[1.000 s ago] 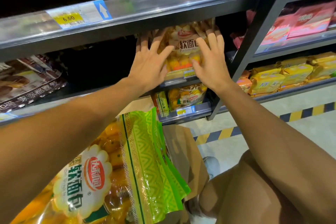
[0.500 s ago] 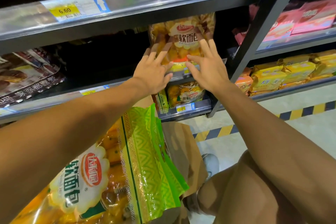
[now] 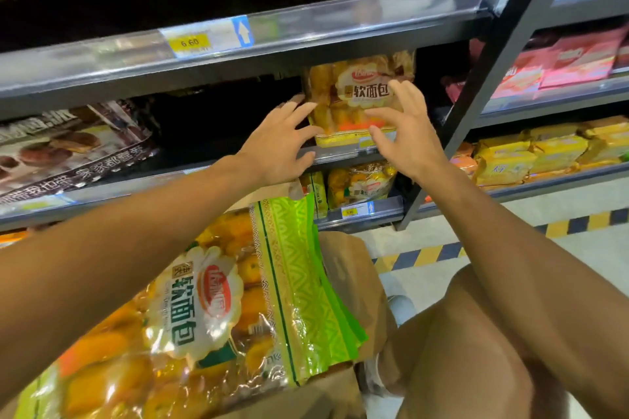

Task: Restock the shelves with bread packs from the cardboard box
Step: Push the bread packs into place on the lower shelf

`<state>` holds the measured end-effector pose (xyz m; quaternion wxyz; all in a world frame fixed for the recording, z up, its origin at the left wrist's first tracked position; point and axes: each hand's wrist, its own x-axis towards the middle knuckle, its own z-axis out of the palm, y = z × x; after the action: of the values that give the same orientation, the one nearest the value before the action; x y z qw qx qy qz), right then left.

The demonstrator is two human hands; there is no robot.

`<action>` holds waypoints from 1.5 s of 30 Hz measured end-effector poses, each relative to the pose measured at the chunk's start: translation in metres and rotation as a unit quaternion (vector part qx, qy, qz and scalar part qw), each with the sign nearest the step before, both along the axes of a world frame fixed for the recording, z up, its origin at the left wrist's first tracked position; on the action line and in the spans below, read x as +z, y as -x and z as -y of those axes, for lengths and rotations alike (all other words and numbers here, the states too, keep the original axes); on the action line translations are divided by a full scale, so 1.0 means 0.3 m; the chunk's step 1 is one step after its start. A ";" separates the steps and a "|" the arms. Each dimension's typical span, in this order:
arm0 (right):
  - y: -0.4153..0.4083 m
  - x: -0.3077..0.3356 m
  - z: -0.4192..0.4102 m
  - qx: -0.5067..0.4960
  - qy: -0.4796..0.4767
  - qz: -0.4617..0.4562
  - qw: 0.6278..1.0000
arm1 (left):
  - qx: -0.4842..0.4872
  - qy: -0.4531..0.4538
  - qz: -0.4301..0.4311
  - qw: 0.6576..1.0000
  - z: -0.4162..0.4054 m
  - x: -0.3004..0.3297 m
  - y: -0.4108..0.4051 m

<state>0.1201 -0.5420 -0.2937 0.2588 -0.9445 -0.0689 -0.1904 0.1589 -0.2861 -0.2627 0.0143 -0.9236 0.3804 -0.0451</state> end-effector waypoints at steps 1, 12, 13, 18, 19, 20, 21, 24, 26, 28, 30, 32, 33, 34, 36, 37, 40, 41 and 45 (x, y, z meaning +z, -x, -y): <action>0.014 0.008 -0.011 0.012 -0.001 0.004 1.000 | 0.001 0.006 -0.005 1.000 -0.038 0.006 0.018; 0.214 0.068 -0.289 0.207 0.032 -0.093 0.973 | 0.122 0.078 -0.082 0.986 -0.529 0.160 0.325; 0.238 0.075 -0.308 0.212 0.021 -0.106 0.971 | 0.136 0.085 -0.087 0.983 -0.576 0.174 0.354; 0.327 0.124 -0.387 0.193 0.019 -0.201 0.960 | 0.185 0.104 -0.113 0.971 -0.761 0.202 0.512; 0.339 0.128 -0.400 0.188 0.023 -0.219 0.957 | 0.199 0.101 -0.116 0.968 -0.790 0.194 0.537; 0.349 0.134 -0.413 0.184 0.027 -0.232 0.955 | 0.219 0.098 -0.123 0.963 -0.813 0.187 0.563; 0.357 0.138 -0.425 0.175 0.030 -0.244 0.953 | 0.236 0.098 -0.130 0.958 -0.838 0.177 0.582; 0.361 0.146 -0.441 0.132 0.030 -0.281 0.950 | 0.273 0.114 -0.157 0.942 -0.888 0.156 0.632; 0.362 0.148 -0.450 0.104 0.009 -0.299 0.948 | 0.300 0.123 -0.182 0.928 -0.911 0.144 0.655; 0.377 0.148 -0.469 0.084 0.008 -0.321 0.943 | 0.344 0.105 -0.190 0.913 -0.935 0.139 0.670; 0.398 0.147 -0.492 0.056 0.024 -0.344 0.937 | 0.399 0.060 -0.171 0.899 -0.944 0.133 0.685; 0.412 0.141 -0.499 0.026 0.023 -0.376 0.926 | 0.434 0.038 -0.195 0.878 -0.940 0.122 0.701; 0.425 0.136 -0.503 0.017 0.015 -0.395 0.918 | 0.439 0.037 -0.224 0.869 -0.934 0.112 0.708; 0.434 0.121 -0.503 0.013 0.012 -0.413 0.911 | 0.439 0.043 -0.254 0.861 -0.928 0.105 0.711; 0.449 0.101 -0.512 0.015 0.031 -0.441 0.897 | 0.442 0.070 -0.279 0.849 -0.916 0.096 0.705; 0.459 0.102 -0.522 0.016 0.037 -0.443 0.895 | 0.444 0.077 -0.277 0.849 -0.909 0.092 0.702; 0.486 0.115 -0.547 0.021 0.044 -0.420 0.906 | 0.445 0.088 -0.270 0.849 -0.898 0.070 0.690; 0.488 0.110 -0.546 0.016 0.045 -0.419 0.907 | 0.446 0.091 -0.272 0.848 -0.897 0.070 0.689; 0.478 0.103 -0.552 0.015 0.041 -0.440 0.897 | 0.437 0.116 -0.307 0.838 -0.897 0.084 0.694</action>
<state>-0.0232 -0.3765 -0.2628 0.2261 -0.9405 0.0298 0.2519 -0.0494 -0.0170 -0.2374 -0.1918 -0.9554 -0.0860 0.2076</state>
